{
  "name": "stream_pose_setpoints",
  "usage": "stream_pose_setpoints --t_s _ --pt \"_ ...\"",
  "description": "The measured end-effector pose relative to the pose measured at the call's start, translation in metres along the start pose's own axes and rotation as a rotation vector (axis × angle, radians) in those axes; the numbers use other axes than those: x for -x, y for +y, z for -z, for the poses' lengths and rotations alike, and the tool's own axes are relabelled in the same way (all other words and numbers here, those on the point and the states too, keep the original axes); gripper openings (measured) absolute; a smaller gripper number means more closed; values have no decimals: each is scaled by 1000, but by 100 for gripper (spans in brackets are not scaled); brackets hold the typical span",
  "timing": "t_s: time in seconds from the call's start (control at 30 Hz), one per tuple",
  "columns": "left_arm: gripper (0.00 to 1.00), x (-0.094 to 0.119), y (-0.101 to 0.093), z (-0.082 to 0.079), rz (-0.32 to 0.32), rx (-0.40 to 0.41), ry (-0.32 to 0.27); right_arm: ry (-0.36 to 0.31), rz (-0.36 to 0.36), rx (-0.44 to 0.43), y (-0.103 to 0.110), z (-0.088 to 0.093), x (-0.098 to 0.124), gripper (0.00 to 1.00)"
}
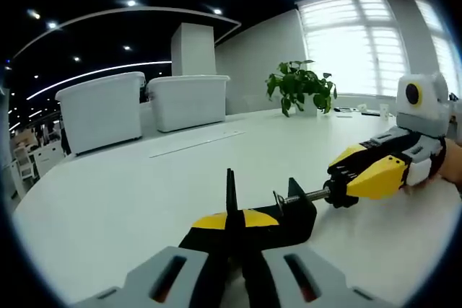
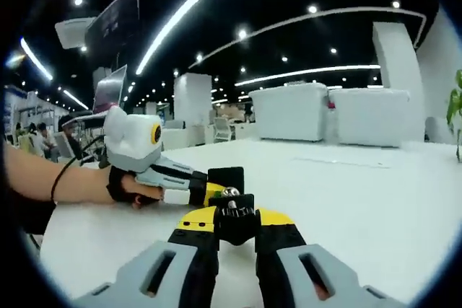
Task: Clamp the fixed fixture on the desktop, loosen the retaining clip, secure it to the edge of the desk, and tighten the retaining clip.
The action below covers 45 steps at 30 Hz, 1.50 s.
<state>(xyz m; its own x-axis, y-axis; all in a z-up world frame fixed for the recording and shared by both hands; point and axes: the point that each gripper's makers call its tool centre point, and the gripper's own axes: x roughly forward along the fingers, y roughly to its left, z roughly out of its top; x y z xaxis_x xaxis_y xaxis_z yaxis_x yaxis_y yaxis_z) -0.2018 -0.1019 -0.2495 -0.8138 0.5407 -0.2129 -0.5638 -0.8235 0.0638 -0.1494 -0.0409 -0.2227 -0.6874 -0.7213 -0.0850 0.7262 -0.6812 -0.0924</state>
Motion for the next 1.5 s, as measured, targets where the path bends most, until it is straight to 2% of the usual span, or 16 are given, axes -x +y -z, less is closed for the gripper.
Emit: stream_pose_setpoints --t_s 0.03,0.17,0.27,0.3,0.47,0.57,0.77,0.87,0.93,0.97,1.03,1.13,1.2,1.27,1.4,1.5 --pt "6 0 0 -1 -1 0 0 -2 3 24 1 -1 1 18" --pt "6 0 0 -1 -2 1 0 -7 28 219 11 -4 5 18" --pt "6 0 0 -1 -3 2 1 -4 55 497 21 -7 7 18" --pt "6 0 0 0 -4 2 1 5 65 532 23 -6 8 18" --pt "6 0 2 1 -7 5 2 5 69 506 22 -6 8 18" --pt "6 -1 3 0 -7 5 2 5 69 526 24 -6 9 18" --pt "6 -1 2 -1 -7 3 2 12 71 541 12 -4 0 18" --pt "6 -1 4 0 -8 4 2 15 72 511 1 -3 -5 19" --pt "6 -2 5 0 -7 3 2 9 51 376 -1 -4 -5 21" --pt "6 -2 5 0 -7 0 2 -12 32 271 -2 -8 -4 23" --pt "6 -1 4 0 -8 0 1 -88 57 157 -9 -25 3 32" --pt "6 -1 4 1 -8 -1 2 -131 92 -50 -27 -33 9 33" --pt "6 -2 4 1 -7 -1 2 -109 86 -152 -40 -28 5 32" --pt "6 -1 3 1 -7 -2 1 -82 45 -244 -37 -21 3 31" --pt "6 -1 2 1 -6 -3 2 -34 -36 -310 -24 -12 0 28" --pt "6 0 1 1 -6 -4 1 -12 -45 -282 -25 -8 -6 28"
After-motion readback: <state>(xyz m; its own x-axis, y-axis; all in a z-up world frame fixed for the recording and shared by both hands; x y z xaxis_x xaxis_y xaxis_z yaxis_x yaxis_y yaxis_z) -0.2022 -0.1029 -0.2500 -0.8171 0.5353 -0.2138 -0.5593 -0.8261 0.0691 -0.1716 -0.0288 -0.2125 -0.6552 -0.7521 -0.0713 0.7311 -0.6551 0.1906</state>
